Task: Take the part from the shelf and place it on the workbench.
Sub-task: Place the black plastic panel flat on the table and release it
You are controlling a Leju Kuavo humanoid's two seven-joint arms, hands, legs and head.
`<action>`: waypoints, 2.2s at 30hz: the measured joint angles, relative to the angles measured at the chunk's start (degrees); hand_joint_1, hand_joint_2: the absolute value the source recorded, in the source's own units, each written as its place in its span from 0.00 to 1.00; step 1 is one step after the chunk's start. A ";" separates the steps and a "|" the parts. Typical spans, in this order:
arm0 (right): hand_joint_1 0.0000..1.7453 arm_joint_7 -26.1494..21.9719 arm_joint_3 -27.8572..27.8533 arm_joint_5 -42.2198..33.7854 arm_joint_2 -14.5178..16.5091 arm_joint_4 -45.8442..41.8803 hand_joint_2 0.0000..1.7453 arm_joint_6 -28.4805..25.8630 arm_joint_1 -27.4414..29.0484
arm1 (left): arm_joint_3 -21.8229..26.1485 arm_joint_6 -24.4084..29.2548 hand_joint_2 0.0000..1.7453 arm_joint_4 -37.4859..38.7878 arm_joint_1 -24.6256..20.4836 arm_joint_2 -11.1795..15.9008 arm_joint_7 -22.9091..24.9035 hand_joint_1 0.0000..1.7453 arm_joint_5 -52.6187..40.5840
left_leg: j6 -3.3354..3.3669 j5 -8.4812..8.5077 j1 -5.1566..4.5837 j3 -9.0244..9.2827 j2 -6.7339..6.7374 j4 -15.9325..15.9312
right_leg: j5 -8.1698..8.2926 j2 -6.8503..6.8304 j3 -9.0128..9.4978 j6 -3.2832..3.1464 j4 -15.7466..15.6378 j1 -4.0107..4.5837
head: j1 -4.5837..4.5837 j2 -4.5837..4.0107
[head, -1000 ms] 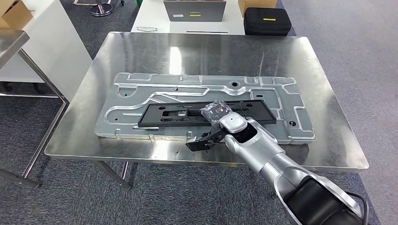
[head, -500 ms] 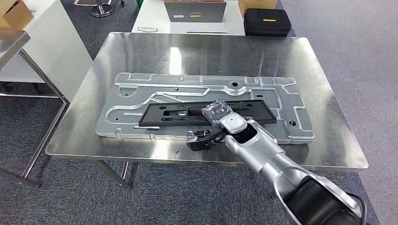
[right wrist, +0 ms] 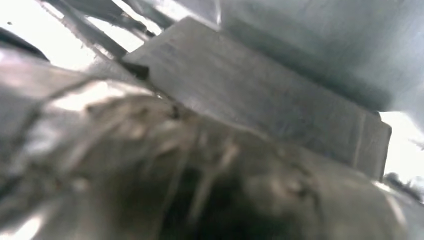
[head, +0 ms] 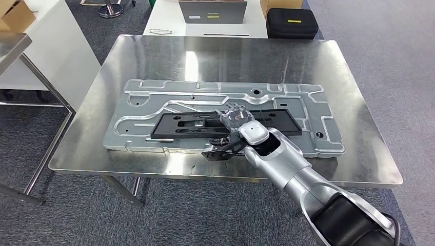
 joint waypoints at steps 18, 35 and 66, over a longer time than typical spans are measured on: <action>0.00 8.63 -7.37 12.43 -1.03 -13.45 0.00 0.36 5.32 | -0.02 -0.03 0.00 0.00 -0.01 -1.14 -0.47 0.00 0.07 | 0.00 0.00 -0.01 -0.01 0.01 -0.01 | -0.01 0.00 -0.03 0.00 -0.01 -0.02 | 0.00 0.00; 0.00 6.49 -16.93 13.09 0.91 -33.02 0.00 -2.18 13.27 | -0.04 -0.37 0.00 0.00 0.02 -2.10 0.69 0.00 -0.51 | -0.02 -0.02 -0.01 -0.04 0.00 -0.03 | -0.03 0.00 -0.07 0.00 -0.01 -0.01 | 0.01 0.00; 0.00 6.12 -18.64 11.53 -0.97 -51.94 0.00 -2.42 19.05 | -0.12 -0.11 0.00 -1.76 0.50 -3.51 1.02 0.00 -3.03 | -0.26 0.05 0.25 0.32 0.10 0.18 | 0.57 0.02 -1.09 0.44 1.03 -0.45 | 0.05 0.00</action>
